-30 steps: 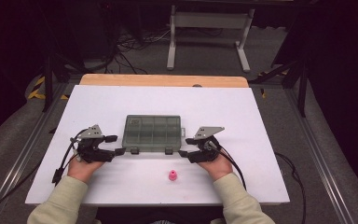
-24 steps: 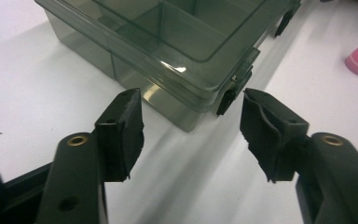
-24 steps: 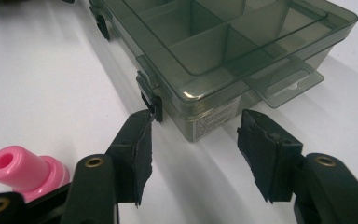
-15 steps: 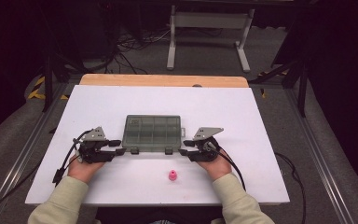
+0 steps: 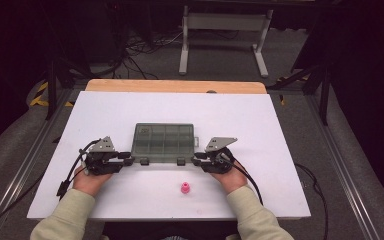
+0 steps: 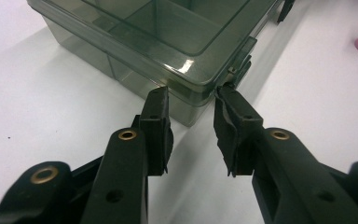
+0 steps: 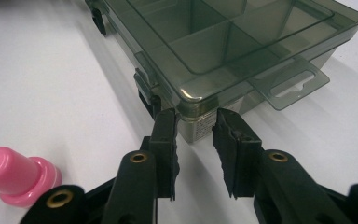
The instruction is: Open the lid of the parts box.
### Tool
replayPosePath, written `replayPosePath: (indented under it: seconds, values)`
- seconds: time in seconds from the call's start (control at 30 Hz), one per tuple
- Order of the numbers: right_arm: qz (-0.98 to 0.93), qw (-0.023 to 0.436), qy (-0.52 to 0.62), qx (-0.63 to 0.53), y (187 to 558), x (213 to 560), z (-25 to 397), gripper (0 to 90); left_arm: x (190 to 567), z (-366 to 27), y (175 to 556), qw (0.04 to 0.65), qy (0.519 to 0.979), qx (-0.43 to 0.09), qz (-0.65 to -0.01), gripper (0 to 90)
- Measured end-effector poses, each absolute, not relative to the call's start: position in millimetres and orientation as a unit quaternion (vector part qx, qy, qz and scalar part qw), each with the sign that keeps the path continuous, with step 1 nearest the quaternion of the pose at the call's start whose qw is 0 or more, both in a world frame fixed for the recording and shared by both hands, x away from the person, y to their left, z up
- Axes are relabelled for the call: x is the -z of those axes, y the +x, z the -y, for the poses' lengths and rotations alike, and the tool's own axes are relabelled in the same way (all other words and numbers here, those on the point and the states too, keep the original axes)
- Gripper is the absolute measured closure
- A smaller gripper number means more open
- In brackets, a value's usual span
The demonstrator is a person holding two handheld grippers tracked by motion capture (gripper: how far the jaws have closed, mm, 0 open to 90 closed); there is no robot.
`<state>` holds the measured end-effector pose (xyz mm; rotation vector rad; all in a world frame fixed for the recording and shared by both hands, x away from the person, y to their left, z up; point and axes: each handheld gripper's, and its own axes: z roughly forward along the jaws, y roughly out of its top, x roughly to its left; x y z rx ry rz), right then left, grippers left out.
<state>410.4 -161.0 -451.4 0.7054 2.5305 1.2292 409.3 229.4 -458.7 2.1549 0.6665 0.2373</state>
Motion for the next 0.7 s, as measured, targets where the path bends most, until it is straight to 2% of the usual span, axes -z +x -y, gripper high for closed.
replayPosePath:
  seconds: [0.7]
  values:
    - [-0.865, 0.121, 0.241, -0.422, 410.1, 451.0, 160.9, 70.3, 457.7, -228.8, 406.6, 0.414, 0.865, -0.106, -0.262, 70.8]
